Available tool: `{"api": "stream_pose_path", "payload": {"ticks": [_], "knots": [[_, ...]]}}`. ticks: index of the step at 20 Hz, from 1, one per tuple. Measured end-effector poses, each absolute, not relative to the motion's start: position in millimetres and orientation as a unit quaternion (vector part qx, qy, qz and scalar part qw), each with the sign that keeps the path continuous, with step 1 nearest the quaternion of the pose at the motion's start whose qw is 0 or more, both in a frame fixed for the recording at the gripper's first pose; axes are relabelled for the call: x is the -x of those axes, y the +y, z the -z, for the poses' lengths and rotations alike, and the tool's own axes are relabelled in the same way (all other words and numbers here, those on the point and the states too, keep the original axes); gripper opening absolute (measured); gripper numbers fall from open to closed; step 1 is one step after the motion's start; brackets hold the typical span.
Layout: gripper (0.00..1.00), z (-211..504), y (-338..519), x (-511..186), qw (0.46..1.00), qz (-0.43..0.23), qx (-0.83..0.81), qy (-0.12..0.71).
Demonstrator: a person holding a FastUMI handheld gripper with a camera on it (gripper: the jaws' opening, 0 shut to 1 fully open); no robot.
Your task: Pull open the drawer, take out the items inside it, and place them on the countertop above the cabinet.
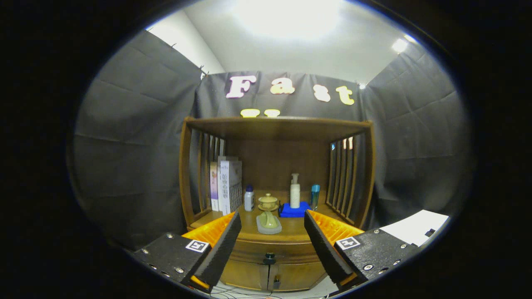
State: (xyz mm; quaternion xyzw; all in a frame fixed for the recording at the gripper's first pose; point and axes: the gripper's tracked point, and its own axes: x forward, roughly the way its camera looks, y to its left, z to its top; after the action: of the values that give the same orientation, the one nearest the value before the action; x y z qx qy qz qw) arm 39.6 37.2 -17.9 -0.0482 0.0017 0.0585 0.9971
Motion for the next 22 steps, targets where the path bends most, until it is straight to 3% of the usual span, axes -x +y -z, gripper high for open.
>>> {"api": "stream_pose_path", "payload": {"ticks": [9, 22], "knots": [[0.95, -4.2, 34.4, 32.9, 0.998, -0.038, 0.050, -0.013], [0.95, 10.7, 26.8, 22.4, 0.999, -0.040, 0.030, 0.014]]}}
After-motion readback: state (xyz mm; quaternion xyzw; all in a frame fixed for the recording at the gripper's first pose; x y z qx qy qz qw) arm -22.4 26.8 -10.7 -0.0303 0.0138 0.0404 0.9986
